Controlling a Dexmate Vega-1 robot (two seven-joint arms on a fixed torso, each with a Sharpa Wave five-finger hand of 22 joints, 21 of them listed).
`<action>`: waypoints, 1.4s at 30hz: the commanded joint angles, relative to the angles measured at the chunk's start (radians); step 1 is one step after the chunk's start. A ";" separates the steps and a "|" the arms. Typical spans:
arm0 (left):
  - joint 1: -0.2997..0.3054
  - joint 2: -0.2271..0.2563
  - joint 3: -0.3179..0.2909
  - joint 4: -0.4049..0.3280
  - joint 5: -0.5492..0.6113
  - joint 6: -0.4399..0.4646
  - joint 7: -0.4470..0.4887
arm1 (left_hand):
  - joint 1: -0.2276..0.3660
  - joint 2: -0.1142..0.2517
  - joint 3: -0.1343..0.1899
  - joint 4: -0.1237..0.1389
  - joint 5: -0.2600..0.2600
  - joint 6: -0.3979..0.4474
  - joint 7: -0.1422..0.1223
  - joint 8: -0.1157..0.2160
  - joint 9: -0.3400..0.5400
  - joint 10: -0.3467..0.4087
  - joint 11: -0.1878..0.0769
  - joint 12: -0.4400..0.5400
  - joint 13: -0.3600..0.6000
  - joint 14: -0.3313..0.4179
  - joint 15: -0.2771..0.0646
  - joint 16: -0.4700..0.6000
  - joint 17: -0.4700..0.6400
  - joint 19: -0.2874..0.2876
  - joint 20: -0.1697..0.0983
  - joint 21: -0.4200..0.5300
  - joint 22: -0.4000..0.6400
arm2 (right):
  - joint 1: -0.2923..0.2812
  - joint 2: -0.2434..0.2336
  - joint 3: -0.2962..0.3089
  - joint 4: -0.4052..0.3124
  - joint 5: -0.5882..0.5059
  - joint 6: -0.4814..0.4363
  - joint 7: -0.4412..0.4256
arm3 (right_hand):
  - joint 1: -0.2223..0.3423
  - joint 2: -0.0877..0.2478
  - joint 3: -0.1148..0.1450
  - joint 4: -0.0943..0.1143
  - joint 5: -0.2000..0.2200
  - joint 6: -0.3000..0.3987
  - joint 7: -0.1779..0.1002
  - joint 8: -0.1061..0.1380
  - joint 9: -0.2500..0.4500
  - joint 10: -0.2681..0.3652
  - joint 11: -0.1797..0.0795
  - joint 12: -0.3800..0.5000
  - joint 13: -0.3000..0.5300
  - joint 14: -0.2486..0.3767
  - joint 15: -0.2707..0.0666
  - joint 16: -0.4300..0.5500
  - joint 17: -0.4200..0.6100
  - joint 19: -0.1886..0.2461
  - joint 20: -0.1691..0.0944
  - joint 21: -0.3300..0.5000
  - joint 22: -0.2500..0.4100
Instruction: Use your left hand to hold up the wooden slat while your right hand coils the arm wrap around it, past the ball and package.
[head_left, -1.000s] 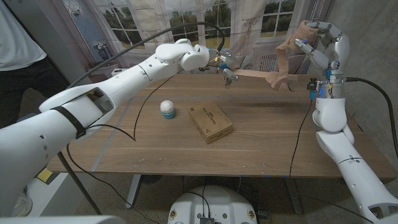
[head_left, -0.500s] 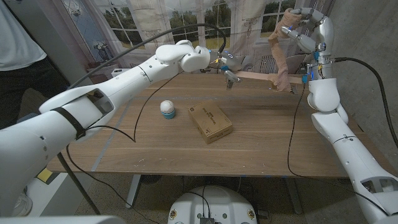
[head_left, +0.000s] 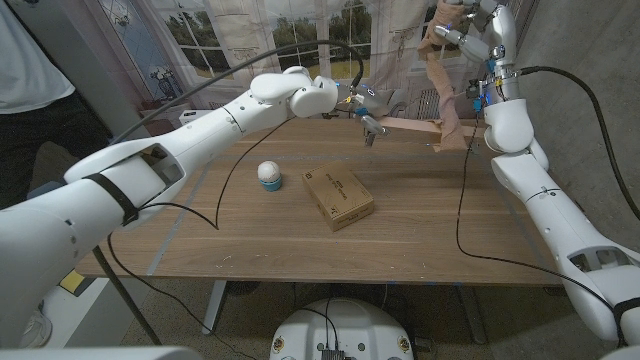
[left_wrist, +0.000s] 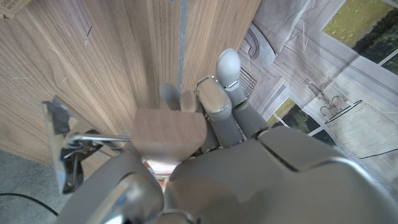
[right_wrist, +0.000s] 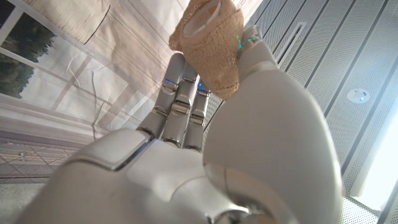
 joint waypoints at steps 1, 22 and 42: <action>0.002 0.000 0.000 0.009 -0.005 -0.008 0.000 | 0.000 0.009 0.035 0.030 0.004 0.002 0.012 0.005 0.003 0.004 -0.008 0.005 0.002 -0.003 -0.003 -0.004 0.000 -0.001 -0.031 0.002 -0.004 | 0.127 0.002 -0.091 0.082 0.003 -0.061 0.010 | 0.192 0.200 0.001 0.007 0.005 0.120 0.109 0.005 0.001 0.168 -0.143 0.003 0.004 0.266 -0.293 -0.004 0.005 -0.007 -0.129 0.004 0.000; 0.021 0.029 -0.027 -0.028 0.001 -0.006 0.033 | -0.001 0.009 0.035 0.030 0.005 0.002 0.012 0.007 0.002 0.002 -0.005 0.005 0.002 -0.003 -0.003 -0.004 0.000 -0.002 -0.032 0.004 -0.002 | 0.314 0.022 -0.243 0.273 0.028 -0.238 0.083 | 0.192 0.202 0.000 0.007 0.005 0.122 0.111 0.001 0.002 0.170 -0.138 -0.002 0.005 0.269 -0.293 -0.011 0.009 -0.009 -0.128 0.005 0.000; 0.069 0.062 -0.068 -0.121 -0.001 0.019 0.023 | -0.001 0.009 0.035 0.030 0.006 0.000 0.012 0.011 0.005 0.002 -0.004 0.005 0.002 -0.002 -0.003 -0.004 0.000 -0.001 -0.032 0.004 -0.004 | 0.347 -0.023 -0.295 0.340 0.083 -0.442 0.114 | 0.195 0.202 -0.001 0.006 0.005 0.124 0.119 -0.008 0.002 0.170 -0.134 -0.007 0.009 0.269 -0.293 -0.021 0.014 -0.012 -0.128 0.005 0.000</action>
